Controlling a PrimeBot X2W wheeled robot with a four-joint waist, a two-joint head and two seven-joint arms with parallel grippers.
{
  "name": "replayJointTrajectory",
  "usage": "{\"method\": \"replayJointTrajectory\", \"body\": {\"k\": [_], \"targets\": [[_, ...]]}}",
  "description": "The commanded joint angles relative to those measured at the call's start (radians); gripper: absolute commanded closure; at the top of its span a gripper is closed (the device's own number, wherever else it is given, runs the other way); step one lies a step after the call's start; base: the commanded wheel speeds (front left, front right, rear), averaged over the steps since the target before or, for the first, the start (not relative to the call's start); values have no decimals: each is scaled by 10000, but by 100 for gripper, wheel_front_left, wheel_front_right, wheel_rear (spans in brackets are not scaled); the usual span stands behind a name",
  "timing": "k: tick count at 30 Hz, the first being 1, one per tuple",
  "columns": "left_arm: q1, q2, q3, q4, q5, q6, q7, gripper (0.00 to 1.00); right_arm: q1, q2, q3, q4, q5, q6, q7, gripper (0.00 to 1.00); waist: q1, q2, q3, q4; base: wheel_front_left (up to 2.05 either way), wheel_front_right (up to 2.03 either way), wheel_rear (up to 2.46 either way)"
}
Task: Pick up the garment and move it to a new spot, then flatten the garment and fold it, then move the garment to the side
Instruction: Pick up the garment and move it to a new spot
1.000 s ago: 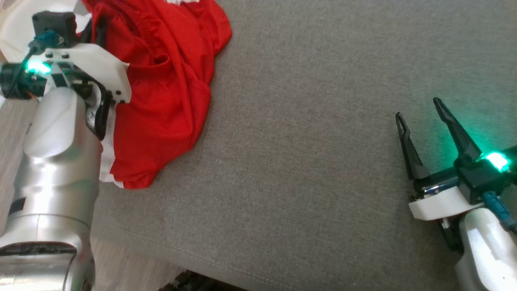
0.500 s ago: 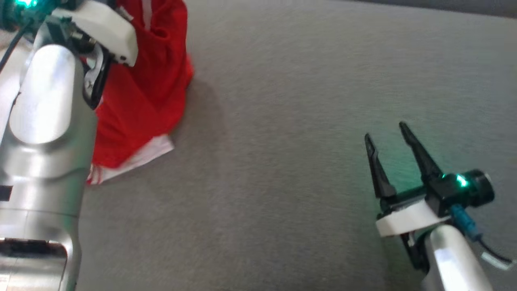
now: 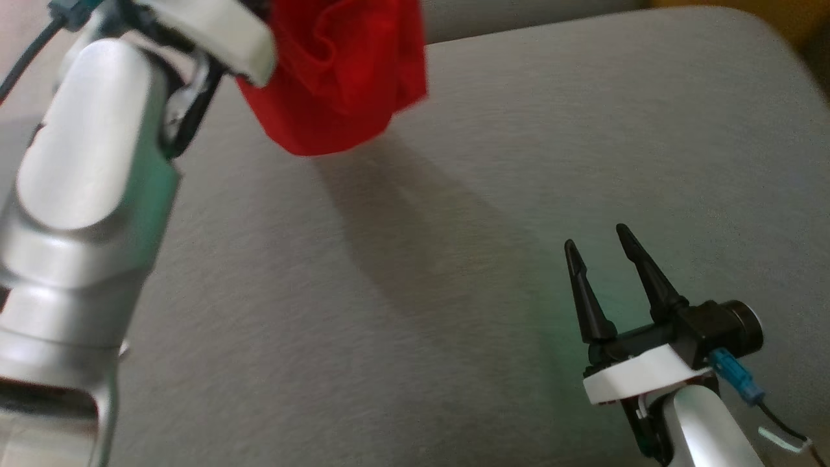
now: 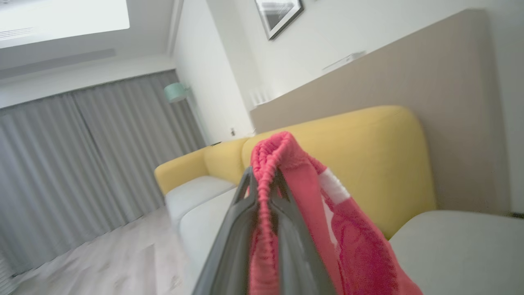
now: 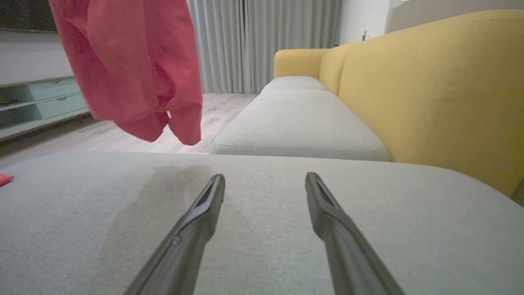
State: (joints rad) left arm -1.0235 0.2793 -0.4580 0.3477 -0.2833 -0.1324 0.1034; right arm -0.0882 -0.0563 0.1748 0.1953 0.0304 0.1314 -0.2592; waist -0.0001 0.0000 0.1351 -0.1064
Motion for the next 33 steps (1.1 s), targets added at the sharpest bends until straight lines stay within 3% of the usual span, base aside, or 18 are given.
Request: {"method": "replayJointTrajectory", "body": {"k": [1, 9, 13, 20, 21, 22, 33], "targets": [[-779, 220, 202, -428, -133, 19, -132, 100, -120, 57, 243, -355, 96, -7, -26, 0, 1, 0, -349, -1251, 0, 0, 0], [353, -324, -1292, 251, -811, 18, -1346, 100, -311, 59, 298, -510, 447, -7, -26, 0, 1, 0, 67, -1809, 0, 0, 0], [2124, -310, -1732, 1129, -1156, 30, -2271, 100, -319, 59, 309, -490, 529, -7, -26, 0, 1, 0, 276, -1753, 0, 0, 0], [4628, -588, -1799, 2712, -1101, 538, -3616, 100, -116, 60, 33, -371, 290, -7, -26, 0, 1, 0, 411, -1200, 0, 0, 0], [4817, -689, -1654, 2733, -1082, 674, -3635, 29, -62, 60, -4, -339, 230, -7, -26, 0, 1, 0, 364, -1083, 0, 0, 0], [4993, -796, -1467, 2572, -1025, 794, -3642, 0, 2, 60, -68, -318, 177, -7, -26, 0, 1, 0, 301, -936, 0, 0, 0], [8691, -1837, 1204, -510, -67, 2191, -3650, 0, 1001, 60, -581, 30, 197, -7, -26, 0, 1, 0, -1442, 850, 0, 0, 0]]}}
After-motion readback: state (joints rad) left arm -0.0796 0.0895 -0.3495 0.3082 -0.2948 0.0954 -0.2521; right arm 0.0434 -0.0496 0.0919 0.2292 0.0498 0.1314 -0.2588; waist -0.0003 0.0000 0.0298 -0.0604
